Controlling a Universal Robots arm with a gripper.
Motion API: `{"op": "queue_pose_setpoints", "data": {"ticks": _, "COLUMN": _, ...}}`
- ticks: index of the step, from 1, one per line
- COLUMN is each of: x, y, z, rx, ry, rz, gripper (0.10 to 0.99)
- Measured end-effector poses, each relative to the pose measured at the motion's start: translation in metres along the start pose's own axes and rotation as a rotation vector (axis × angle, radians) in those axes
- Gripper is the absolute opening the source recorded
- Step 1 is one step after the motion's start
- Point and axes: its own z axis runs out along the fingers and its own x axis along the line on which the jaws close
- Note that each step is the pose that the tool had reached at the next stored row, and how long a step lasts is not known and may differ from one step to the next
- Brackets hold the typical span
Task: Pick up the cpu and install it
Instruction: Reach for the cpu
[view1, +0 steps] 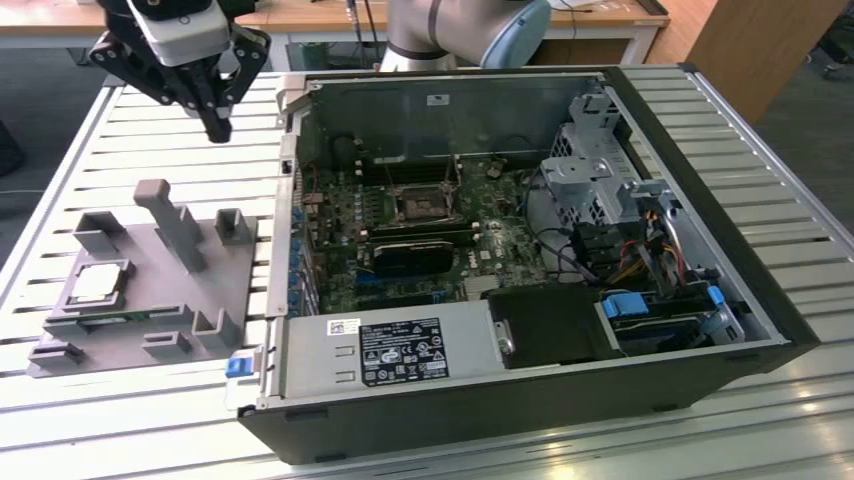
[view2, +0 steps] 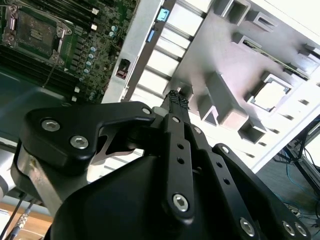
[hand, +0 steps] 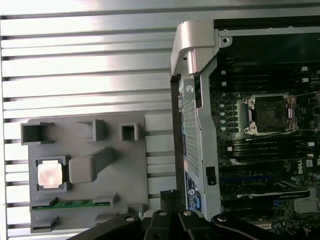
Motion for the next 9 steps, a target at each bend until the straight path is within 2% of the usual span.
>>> {"op": "queue_pose_setpoints", "data": {"ticks": 9, "x": 0.0055, "y": -0.0004, "z": 0.0001, "rx": 0.000, "ry": 0.0000, "rz": 0.000, "gripper": 0.106}}
